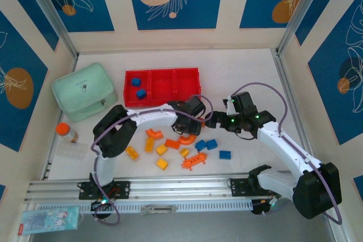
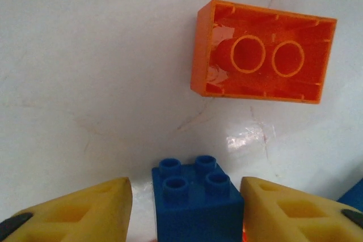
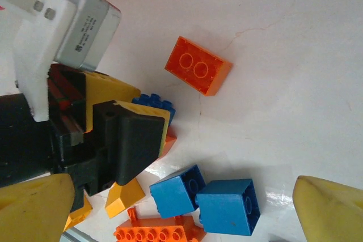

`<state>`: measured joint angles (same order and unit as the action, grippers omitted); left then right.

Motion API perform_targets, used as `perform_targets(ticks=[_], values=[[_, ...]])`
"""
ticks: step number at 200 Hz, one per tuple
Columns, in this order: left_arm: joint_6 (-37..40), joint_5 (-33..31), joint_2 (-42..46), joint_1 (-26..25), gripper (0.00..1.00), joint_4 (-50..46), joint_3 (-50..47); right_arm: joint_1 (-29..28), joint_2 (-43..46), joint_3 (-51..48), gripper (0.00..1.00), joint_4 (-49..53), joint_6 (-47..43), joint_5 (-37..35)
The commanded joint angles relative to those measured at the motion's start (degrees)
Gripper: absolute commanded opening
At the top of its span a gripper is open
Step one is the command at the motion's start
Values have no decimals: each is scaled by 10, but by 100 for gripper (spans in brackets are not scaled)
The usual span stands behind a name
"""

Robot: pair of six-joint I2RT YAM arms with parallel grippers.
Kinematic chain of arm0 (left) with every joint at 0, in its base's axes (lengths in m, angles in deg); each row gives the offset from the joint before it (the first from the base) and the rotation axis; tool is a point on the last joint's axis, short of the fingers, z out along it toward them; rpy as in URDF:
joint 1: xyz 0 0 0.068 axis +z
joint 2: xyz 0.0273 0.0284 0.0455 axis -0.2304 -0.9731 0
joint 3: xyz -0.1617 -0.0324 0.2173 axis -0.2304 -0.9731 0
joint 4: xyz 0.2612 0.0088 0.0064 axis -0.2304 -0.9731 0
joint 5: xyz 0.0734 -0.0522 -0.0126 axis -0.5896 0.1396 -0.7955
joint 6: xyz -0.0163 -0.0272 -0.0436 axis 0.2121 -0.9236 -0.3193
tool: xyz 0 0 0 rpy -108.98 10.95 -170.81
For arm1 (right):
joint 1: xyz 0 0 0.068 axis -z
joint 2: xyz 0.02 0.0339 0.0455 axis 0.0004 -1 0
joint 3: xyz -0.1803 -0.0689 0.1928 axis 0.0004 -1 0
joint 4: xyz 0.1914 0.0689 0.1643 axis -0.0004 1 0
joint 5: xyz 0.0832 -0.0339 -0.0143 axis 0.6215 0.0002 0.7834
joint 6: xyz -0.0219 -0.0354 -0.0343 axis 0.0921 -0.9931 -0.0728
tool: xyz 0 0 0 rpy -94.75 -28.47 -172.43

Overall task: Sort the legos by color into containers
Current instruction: Pick up the lego from the center of the table.

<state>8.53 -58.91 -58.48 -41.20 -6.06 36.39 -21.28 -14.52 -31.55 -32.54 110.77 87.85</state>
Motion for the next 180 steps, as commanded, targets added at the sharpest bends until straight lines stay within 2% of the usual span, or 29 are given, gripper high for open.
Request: perform_targets(ticks=[1, 67, 118, 151, 180], values=[[5, -9, -7, -5, 48, -14, 16, 3, 5, -6, 99, -6, -7, 23], [10, -31, 23, -4, 33, -26, 2, 2, 4, -2, 99, -16, -13, 43], [12, -58, 91, 8, 32, -36, -18, -13, -4, 21, 99, -17, -18, 43], [33, -96, 152, 38, 32, -58, -34, -48, -29, 47, 99, -33, -17, 45], [57, -106, 193, 95, 32, -85, -37, -88, -61, 79, 99, -52, -12, 28]])
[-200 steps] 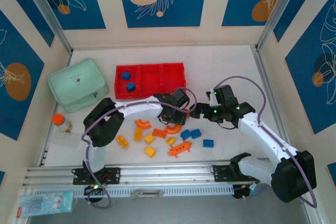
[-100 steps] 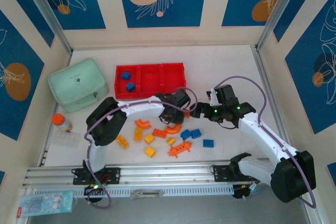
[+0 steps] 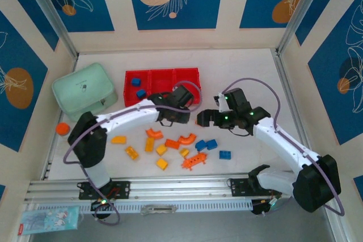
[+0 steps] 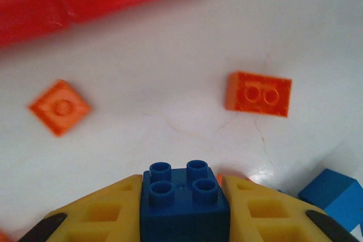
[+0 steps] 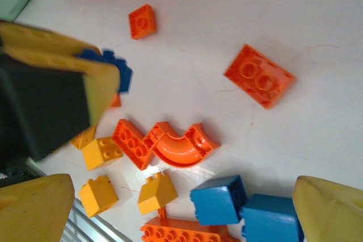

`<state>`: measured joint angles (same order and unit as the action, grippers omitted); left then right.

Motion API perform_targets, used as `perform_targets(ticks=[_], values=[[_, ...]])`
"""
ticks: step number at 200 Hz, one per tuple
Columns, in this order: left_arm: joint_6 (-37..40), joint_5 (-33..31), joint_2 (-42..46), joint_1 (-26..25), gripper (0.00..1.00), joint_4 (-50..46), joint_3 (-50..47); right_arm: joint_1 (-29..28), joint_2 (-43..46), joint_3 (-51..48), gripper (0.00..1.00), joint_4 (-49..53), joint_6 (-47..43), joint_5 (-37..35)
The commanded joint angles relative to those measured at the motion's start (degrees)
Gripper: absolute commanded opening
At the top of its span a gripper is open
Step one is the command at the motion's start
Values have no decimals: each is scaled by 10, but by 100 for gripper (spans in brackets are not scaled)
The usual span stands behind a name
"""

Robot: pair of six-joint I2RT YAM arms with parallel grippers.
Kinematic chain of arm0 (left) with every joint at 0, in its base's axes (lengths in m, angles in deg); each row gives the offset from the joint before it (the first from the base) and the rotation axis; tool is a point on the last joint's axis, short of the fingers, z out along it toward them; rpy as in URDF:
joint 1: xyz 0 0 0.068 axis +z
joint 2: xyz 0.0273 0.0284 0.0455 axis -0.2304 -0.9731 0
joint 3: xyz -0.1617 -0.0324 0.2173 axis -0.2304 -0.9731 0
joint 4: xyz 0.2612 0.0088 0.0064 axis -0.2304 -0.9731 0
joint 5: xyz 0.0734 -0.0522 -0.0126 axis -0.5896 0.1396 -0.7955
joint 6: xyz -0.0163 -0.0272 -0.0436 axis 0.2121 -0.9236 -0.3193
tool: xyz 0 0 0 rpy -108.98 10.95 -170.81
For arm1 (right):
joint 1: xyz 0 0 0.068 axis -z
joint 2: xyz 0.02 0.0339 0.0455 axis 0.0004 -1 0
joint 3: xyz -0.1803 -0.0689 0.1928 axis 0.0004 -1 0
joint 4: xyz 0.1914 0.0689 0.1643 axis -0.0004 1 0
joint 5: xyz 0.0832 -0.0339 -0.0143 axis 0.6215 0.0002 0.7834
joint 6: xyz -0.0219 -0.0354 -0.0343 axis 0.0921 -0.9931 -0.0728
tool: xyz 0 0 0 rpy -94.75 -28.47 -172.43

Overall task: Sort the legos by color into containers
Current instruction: Place the lego in the container.

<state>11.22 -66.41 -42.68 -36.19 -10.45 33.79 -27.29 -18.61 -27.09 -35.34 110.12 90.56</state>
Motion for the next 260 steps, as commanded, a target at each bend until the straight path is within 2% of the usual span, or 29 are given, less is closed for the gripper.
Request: perform_targets(ticks=[1, 29, 49, 94, 130, 165, 184, 223, 260], values=[[31, -31, 36, 47, 32, -41, -11, -30, -21, 35, 99, -25, -5, 0], [55, -23, 67, 118, 32, -29, -16, -59, -57, 66, 99, -49, -4, -11], [74, -13, 59, 172, 31, -24, -2, -72, -85, 89, 99, -61, -4, -22], [98, 30, -21, 277, 30, -11, 69, -80, -119, 115, 99, -74, -5, -23], [98, 38, -88, 325, 31, 7, 123, -79, -131, 116, 99, -68, -11, -31], [98, 45, -169, 346, 32, -11, 196, -77, -136, 119, 99, -64, -16, -34], [100, 38, -185, 347, 42, -17, 211, -74, -135, 123, 99, -58, -16, -40], [107, 18, -147, 348, 48, -9, 187, -61, -114, 120, 99, -53, -18, -52], [105, 56, -71, 345, 49, 5, 119, -48, -90, 112, 99, -38, -11, -57]])
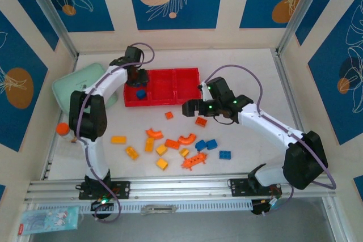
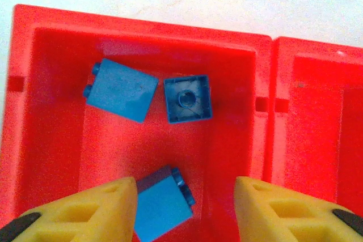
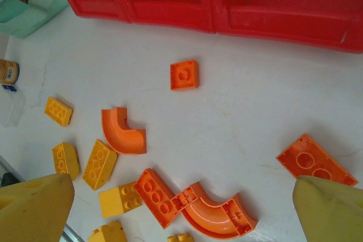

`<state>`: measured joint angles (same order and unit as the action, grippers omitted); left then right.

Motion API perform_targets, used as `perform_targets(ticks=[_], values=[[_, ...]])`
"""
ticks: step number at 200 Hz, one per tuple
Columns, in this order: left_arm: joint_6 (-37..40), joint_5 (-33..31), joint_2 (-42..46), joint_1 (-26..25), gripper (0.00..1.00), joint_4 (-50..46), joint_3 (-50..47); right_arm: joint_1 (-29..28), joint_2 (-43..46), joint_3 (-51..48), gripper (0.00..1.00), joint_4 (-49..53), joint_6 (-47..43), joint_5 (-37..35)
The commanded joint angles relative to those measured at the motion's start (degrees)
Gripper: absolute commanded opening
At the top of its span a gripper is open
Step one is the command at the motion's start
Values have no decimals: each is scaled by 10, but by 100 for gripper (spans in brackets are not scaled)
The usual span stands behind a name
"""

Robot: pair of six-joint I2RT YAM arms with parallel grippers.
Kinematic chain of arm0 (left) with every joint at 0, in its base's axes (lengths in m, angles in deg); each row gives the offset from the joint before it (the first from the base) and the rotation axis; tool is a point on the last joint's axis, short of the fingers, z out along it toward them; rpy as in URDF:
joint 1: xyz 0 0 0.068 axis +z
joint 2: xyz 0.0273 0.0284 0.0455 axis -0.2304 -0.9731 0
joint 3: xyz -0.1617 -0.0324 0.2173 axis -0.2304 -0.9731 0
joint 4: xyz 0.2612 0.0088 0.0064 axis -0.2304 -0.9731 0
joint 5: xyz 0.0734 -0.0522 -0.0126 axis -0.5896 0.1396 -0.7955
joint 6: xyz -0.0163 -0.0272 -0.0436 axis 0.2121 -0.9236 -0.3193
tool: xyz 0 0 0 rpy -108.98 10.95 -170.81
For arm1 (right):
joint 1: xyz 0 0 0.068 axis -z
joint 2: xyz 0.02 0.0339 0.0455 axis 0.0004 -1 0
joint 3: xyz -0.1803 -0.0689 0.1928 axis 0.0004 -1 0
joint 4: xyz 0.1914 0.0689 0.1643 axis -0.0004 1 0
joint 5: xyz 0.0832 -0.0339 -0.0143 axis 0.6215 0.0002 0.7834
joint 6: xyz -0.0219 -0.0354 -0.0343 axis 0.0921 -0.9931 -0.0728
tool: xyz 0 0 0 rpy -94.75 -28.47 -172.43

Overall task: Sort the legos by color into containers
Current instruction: Place the lego in the container.

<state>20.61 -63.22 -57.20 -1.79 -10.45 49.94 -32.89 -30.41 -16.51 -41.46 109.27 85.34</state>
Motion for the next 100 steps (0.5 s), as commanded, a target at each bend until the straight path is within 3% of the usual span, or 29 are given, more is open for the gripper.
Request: perform_targets(ticks=[1, 30, 100], values=[[11, 26, 76, 1, 49, 7, -45, 8, 29, 7, 99, 25, -2, -5], [-5, 80, 161, -29, 51, 35, -142, 12, 49, 0, 99, 52, 1, 2], [-59, 67, 311, -218, 55, 68, -299, 29, 122, -41, 99, 140, 19, -5]])
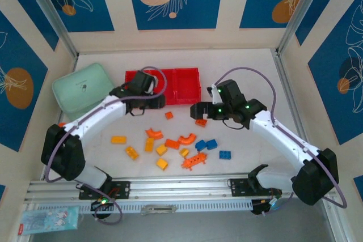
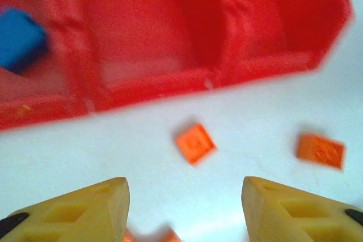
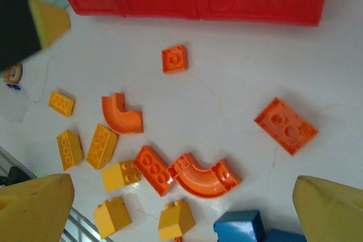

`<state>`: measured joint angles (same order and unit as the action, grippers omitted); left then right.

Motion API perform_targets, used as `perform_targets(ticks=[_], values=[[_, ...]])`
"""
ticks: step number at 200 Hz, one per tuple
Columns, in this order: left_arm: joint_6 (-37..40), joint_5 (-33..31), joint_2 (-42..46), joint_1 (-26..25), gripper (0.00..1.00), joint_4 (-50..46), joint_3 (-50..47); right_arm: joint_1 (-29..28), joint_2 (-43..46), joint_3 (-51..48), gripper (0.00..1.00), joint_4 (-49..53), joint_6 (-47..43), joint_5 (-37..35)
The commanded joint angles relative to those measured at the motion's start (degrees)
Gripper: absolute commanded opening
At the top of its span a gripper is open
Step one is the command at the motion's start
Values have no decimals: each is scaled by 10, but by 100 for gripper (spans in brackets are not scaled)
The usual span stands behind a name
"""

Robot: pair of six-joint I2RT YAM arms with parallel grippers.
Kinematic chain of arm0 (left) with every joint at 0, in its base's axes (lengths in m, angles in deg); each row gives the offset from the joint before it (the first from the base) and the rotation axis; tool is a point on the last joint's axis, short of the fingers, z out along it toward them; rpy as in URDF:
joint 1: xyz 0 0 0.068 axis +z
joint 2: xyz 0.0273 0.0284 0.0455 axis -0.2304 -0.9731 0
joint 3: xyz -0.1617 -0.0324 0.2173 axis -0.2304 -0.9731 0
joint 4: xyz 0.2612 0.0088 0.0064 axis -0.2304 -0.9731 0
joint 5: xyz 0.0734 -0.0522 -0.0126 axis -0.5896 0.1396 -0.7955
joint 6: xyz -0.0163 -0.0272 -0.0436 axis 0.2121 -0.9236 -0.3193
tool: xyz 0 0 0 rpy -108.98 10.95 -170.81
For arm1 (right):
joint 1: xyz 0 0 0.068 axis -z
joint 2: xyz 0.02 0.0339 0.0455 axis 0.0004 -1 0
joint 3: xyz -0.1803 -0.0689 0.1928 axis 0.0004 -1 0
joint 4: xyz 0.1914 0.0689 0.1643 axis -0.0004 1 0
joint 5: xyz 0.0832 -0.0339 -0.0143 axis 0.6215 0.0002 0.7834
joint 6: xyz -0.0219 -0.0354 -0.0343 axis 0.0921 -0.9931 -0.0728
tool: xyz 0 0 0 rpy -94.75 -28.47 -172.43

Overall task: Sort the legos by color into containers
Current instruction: Pick up the lego from the middle-left of the table.

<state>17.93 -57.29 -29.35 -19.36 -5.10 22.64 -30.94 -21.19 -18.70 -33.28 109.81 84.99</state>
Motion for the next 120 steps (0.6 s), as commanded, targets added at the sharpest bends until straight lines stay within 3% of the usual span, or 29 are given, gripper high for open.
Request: perform_targets(ticks=[1, 58, 120], values=[[-34, 8, 34, -45, 55, 15, -27, 9, 31, -20, 99, 59, 14, -1], [-85, 2, 46, -197, 56, 21, -35, 22, 108, -59, 99, 134, 36, -2], [-75, 10, -70, -306, 54, -18, 43, 25, 169, -103, 99, 187, 69, 12]])
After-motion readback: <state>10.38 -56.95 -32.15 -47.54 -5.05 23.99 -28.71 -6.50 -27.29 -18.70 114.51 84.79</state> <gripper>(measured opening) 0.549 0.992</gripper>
